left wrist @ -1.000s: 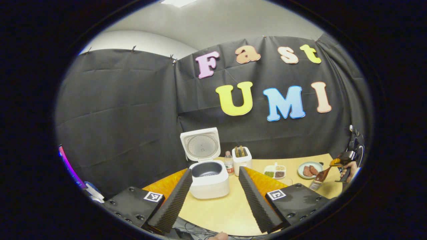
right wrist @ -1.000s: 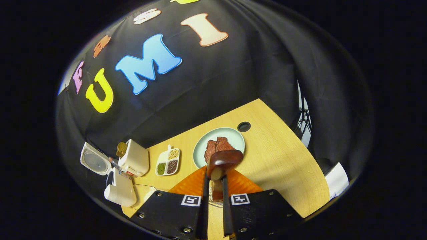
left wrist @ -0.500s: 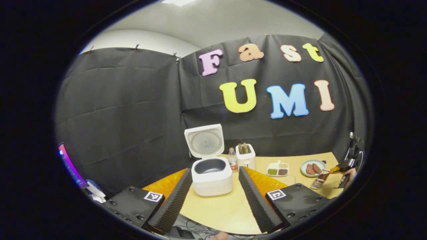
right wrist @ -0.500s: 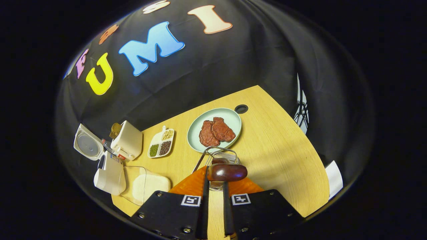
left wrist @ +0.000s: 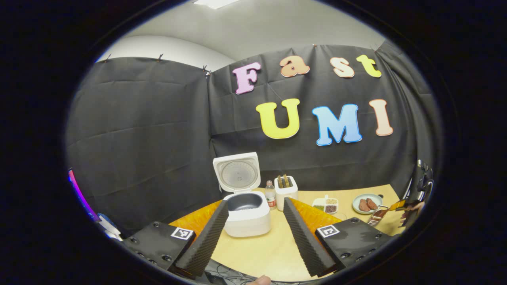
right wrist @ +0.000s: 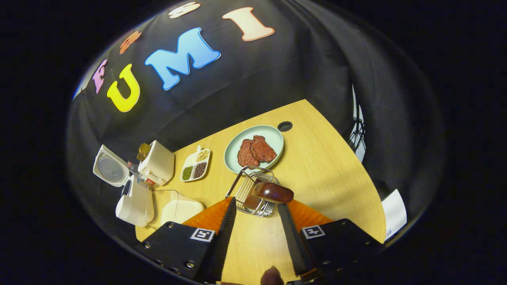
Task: Close the left gripper, press the button to open the rice cooker; take a wooden spoon from the chopstick holder with the right hand, scoop a spoonful of rice and pour it into the rice cooker, then put the wooden spoon back into the chopstick holder.
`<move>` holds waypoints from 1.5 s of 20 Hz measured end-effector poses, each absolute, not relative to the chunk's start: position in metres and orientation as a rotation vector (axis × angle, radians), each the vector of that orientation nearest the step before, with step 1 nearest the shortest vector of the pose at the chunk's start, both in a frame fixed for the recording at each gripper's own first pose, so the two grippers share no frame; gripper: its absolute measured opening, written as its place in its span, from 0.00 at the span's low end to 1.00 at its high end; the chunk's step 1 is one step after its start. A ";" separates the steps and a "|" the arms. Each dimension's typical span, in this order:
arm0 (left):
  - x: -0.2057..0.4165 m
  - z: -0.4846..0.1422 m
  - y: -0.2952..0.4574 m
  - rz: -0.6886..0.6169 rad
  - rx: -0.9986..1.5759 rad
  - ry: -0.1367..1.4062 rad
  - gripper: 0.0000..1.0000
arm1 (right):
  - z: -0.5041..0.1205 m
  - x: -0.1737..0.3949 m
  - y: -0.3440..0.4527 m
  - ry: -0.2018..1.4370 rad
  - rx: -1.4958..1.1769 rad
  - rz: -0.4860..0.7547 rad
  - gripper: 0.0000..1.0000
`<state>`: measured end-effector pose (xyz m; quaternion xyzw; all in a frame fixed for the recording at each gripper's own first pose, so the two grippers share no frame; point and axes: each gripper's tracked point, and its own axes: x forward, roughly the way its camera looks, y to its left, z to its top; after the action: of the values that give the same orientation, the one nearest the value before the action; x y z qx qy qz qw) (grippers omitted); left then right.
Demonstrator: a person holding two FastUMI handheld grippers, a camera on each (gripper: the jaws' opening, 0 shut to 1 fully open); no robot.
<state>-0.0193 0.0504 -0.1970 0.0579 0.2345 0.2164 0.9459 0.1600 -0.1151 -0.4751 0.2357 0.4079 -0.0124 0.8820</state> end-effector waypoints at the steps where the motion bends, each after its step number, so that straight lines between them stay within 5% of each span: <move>1: -0.016 -0.195 0.051 0.439 0.113 0.466 1.00 | -0.471 0.158 -0.126 0.814 0.436 -0.068 0.76; 5: -0.006 -0.193 0.056 0.421 0.104 0.434 1.00 | -0.408 0.150 -0.155 0.589 0.237 -0.163 0.98; 11: 0.018 -0.218 0.069 0.338 0.029 0.415 1.00 | -0.309 0.129 -0.107 0.385 0.063 -0.097 0.98; 19: 0.069 -0.243 0.138 0.202 -0.063 0.360 1.00 | -0.222 0.113 0.000 0.335 0.088 -0.108 0.98; 21: 0.092 -0.252 0.170 0.193 -0.087 0.338 0.99 | -0.204 0.109 0.025 0.321 0.082 -0.115 0.93; 30: 0.206 -0.282 0.272 0.253 -0.111 0.240 0.93 | -0.161 0.096 0.087 0.321 -0.029 -0.115 0.97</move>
<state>0.2061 0.2718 -0.2824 -0.0550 0.1194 0.1257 0.9833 0.0960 0.0873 -0.1615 -0.0146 0.1595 -0.0574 0.9854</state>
